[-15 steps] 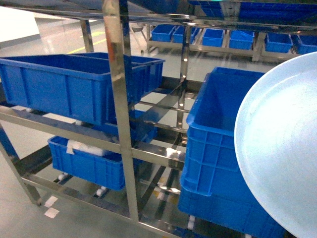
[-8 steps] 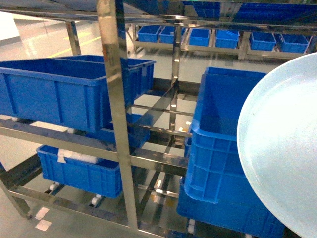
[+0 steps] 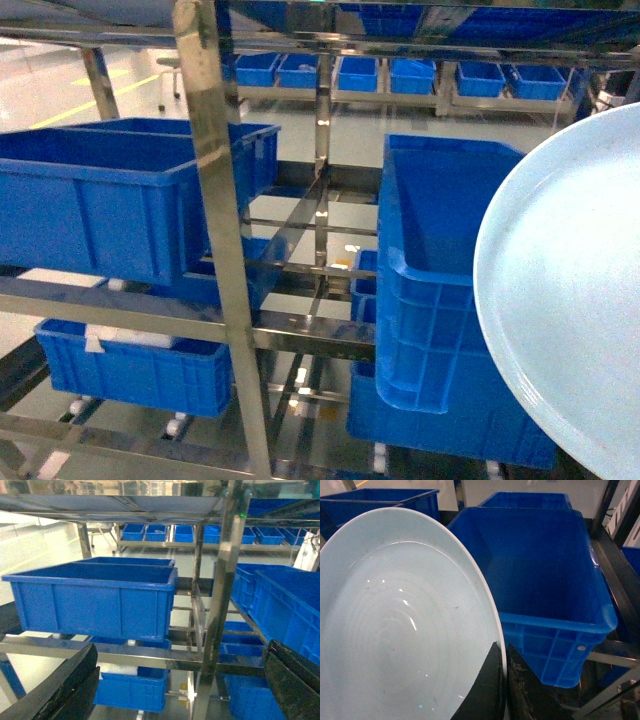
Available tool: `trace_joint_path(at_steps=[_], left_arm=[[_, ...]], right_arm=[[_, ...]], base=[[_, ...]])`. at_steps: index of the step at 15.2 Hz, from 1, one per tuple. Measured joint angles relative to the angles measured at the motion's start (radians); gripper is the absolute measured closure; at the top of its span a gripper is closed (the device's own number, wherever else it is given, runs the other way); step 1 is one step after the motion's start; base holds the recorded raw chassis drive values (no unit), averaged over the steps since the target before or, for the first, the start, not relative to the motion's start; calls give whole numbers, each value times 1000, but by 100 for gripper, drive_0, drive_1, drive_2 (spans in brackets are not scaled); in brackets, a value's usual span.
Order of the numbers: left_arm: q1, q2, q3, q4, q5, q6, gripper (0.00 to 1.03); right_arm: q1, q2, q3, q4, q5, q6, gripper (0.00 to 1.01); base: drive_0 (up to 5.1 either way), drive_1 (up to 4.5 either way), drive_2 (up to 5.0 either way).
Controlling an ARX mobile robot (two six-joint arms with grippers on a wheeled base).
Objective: Place blue tray on left shelf second layer neatly
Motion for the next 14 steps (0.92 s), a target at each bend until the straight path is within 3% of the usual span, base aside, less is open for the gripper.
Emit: trace_joint_path(at_steps=[8,14], left_arm=[[0,0,0,0,1,0,5],[-2,0,0,0,3,0,5]], right_arm=[[0,1,0,0,0,0,99],[0,1,0,0,0,0,99]], base=[[-151,-151,-151],[0,0,0]])
